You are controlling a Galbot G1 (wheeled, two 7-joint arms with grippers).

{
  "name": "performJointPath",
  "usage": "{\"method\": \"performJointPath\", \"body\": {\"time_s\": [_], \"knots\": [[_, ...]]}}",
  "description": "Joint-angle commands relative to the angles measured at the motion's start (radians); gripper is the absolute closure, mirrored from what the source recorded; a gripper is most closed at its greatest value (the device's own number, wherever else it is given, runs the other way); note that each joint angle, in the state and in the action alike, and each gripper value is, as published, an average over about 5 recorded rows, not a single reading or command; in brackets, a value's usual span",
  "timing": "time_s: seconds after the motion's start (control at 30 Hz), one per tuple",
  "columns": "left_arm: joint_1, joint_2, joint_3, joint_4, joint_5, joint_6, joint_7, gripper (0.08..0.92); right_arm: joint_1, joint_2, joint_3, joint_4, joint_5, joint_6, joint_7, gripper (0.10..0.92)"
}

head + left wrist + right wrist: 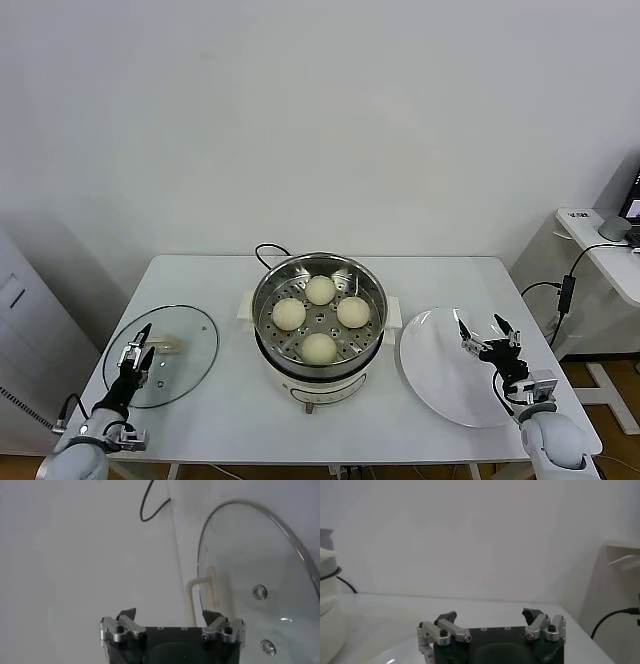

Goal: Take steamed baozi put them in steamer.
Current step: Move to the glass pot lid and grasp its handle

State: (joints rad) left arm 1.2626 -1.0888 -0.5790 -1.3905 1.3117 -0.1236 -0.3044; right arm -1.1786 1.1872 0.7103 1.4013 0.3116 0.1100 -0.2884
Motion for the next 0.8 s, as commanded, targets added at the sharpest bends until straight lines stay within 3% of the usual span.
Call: {"method": "performJointPath", "body": {"time_s": [0.03, 0.43, 0.53, 0.8], "knots": [[-0.081, 0.0, 0.013, 0.071, 0.017, -0.004, -0.006, 0.177, 0.0, 0.002, 0.002, -0.009, -0.008, 0.001, -0.002, 0.203], [-0.112, 0.001, 0.042, 0.089, -0.031, -0.005, 0.007, 0.183, 0.013, 0.002, 0.005, -0.033, -0.019, 0.005, -0.007, 0.203], [-0.103, 0.006, 0.041, 0.08, -0.039, -0.018, 0.014, 0.233, 0.02, 0.001, 0.004, -0.038, -0.025, 0.004, -0.007, 0.203], [-0.086, 0.015, 0.037, 0.052, -0.074, -0.035, 0.021, 0.462, 0.032, 0.005, -0.008, -0.044, -0.043, 0.003, -0.005, 0.203]]}}
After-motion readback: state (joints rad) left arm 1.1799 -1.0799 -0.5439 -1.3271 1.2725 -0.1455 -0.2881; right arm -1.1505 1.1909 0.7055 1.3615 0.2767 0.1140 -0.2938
